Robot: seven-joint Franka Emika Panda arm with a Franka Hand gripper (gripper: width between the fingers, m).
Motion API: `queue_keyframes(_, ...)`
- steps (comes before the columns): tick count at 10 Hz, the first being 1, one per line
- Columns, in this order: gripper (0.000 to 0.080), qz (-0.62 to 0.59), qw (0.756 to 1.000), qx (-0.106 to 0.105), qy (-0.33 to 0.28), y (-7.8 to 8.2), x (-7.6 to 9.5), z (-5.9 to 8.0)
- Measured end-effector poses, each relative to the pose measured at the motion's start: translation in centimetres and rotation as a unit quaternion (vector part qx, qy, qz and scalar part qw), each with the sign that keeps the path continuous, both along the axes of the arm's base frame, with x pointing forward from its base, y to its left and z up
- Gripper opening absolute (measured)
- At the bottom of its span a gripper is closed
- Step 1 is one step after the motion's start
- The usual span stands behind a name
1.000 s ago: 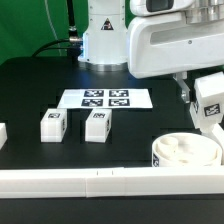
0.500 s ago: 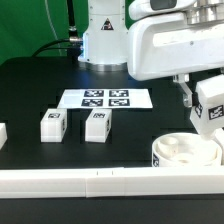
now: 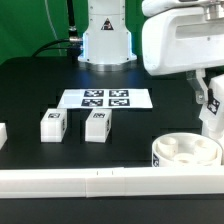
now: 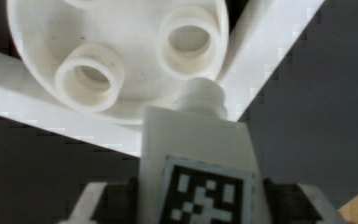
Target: Assemble stool
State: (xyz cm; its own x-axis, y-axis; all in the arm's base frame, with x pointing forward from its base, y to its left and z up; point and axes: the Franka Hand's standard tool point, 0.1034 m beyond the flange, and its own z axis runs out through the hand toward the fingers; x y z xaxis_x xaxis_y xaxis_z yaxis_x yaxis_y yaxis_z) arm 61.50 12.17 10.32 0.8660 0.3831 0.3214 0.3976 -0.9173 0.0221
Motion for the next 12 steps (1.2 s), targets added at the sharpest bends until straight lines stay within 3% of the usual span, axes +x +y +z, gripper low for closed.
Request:
queue_keyframes(3, 0.0325, 0.011, 1.0, -0.004, -0.004, 0.0, 0.0, -0.1)
queue_keyframes(5, 0.0325, 0.061, 0.998, -0.02, -0.02, -0.4, -0.2, -0.7)
queue_keyframes(12, 0.0325, 0.059, 0.998, -0.019, -0.02, -0.7, -1.4, -1.7)
